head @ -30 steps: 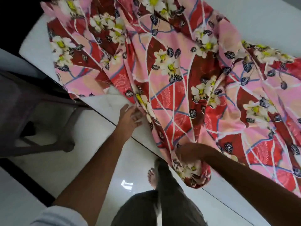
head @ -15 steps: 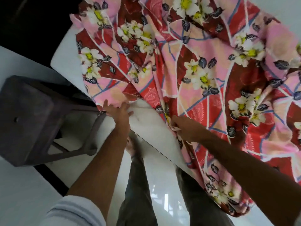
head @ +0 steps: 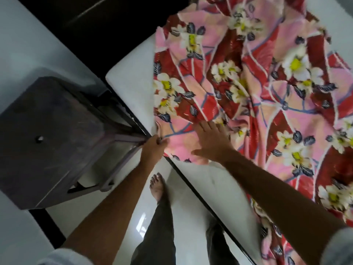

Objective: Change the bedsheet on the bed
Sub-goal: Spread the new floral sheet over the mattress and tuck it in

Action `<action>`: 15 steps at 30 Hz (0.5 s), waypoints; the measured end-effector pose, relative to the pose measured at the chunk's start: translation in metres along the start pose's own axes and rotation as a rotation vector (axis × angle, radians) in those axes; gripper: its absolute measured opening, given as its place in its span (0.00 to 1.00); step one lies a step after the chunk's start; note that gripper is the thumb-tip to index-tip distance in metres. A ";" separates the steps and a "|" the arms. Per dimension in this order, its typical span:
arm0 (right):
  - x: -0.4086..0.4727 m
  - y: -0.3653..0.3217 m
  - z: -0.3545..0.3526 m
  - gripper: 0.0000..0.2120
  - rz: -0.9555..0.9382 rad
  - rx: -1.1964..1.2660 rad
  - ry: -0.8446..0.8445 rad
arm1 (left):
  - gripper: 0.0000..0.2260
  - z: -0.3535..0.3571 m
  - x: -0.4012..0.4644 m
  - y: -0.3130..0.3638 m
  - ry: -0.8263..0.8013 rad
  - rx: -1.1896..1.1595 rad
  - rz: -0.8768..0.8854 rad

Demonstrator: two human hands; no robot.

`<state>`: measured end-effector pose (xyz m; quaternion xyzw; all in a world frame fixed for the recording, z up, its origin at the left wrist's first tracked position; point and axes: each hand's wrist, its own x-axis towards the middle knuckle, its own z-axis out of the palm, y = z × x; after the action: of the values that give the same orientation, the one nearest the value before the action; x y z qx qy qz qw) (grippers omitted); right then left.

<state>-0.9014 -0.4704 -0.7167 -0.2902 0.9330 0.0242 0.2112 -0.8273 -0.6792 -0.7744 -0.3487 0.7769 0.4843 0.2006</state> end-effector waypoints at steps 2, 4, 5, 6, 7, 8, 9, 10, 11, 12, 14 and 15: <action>0.033 -0.019 -0.010 0.35 0.009 -0.008 -0.125 | 0.12 -0.030 0.008 0.013 0.068 0.123 0.158; 0.063 -0.044 -0.026 0.22 -0.028 0.103 -0.184 | 0.10 -0.072 0.020 0.034 0.198 -0.011 0.215; 0.076 -0.062 -0.038 0.18 -0.035 0.203 -0.218 | 0.07 -0.097 0.031 0.041 0.274 -0.073 0.221; 0.090 -0.084 -0.051 0.15 -0.038 0.345 -0.233 | 0.05 -0.122 0.040 0.048 0.362 -0.136 0.228; 0.106 -0.108 -0.063 0.14 -0.040 0.511 -0.228 | 0.04 -0.150 0.050 0.056 0.467 -0.233 0.241; 0.124 -0.135 -0.079 0.13 -0.050 0.654 -0.181 | 0.04 -0.180 0.064 0.060 0.570 -0.367 0.238; 0.142 -0.162 -0.094 0.13 -0.062 0.774 -0.115 | 0.05 -0.207 0.075 0.064 0.667 -0.472 0.249; 0.161 -0.185 -0.108 0.12 -0.061 0.890 -0.061 | 0.05 -0.232 0.083 0.067 0.734 -0.517 0.275; 0.179 -0.205 -0.122 0.11 -0.050 0.987 -0.023 | 0.04 -0.249 0.095 0.065 0.744 -0.548 0.318; 0.199 -0.220 -0.134 0.09 -0.029 1.041 0.003 | 0.04 -0.261 0.100 0.068 0.690 -0.612 0.367; 0.236 -0.239 -0.156 0.11 0.000 1.102 0.069 | 0.14 -0.271 0.100 0.074 0.504 -0.655 0.463; 0.251 -0.245 -0.161 0.12 -0.009 1.119 0.096 | 0.16 -0.273 0.100 0.077 0.463 -0.616 0.491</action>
<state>-1.0143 -0.8342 -0.6538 -0.1386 0.8109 -0.4887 0.2905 -0.9443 -0.9353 -0.6696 -0.2968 0.6806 0.6354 -0.2121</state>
